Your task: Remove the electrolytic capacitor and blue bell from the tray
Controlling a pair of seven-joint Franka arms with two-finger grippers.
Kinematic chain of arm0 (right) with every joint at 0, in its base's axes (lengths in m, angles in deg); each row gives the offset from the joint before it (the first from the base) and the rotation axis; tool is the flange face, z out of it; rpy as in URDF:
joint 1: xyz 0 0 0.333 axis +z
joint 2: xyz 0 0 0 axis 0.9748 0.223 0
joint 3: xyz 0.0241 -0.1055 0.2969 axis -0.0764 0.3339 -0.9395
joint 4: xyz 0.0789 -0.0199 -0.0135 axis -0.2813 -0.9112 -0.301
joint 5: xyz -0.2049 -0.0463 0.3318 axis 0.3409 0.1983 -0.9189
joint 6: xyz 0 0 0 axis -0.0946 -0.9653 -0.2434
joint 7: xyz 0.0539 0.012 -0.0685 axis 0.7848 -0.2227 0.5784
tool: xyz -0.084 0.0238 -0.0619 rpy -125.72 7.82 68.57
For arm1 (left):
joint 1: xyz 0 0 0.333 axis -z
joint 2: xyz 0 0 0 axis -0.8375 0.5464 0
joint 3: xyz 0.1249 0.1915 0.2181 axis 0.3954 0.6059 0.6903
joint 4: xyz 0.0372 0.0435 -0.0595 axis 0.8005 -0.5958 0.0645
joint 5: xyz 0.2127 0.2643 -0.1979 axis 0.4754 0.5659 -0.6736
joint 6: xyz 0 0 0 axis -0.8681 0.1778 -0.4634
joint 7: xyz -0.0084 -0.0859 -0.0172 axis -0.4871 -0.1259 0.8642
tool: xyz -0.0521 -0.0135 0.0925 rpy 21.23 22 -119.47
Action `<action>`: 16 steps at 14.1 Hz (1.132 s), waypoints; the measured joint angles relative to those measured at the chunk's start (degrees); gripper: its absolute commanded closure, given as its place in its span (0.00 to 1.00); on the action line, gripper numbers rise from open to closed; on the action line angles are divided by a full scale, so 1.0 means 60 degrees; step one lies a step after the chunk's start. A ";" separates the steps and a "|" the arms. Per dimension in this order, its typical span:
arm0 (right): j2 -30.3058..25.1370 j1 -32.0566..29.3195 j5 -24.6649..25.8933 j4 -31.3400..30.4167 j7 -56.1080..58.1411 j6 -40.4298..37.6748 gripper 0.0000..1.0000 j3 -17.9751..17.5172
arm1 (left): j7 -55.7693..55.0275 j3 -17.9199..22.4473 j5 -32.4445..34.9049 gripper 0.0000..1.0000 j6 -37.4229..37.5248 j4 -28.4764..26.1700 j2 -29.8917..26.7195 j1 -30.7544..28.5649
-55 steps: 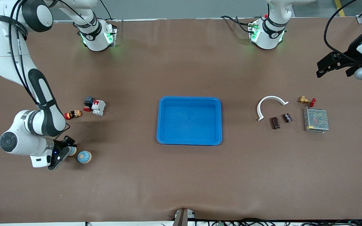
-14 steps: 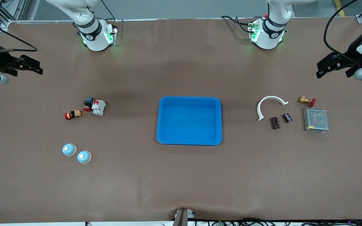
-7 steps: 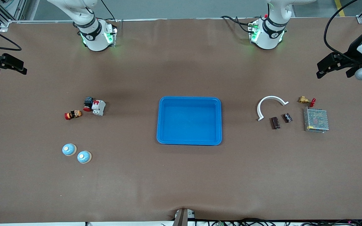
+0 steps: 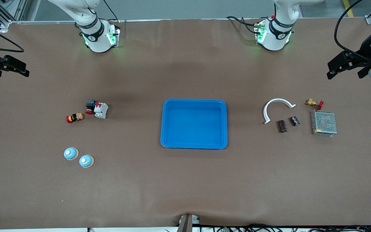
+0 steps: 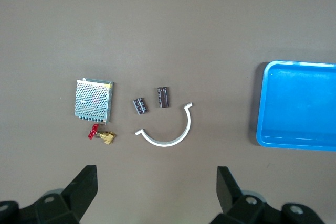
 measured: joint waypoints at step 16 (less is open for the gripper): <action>0.0122 0.1778 0.0005 0.0067 -0.0023 0.0039 0.00 0.1543 | -0.0001 0.0039 0.0000 0.00 -0.0001 0.0033 0.0028 -0.0024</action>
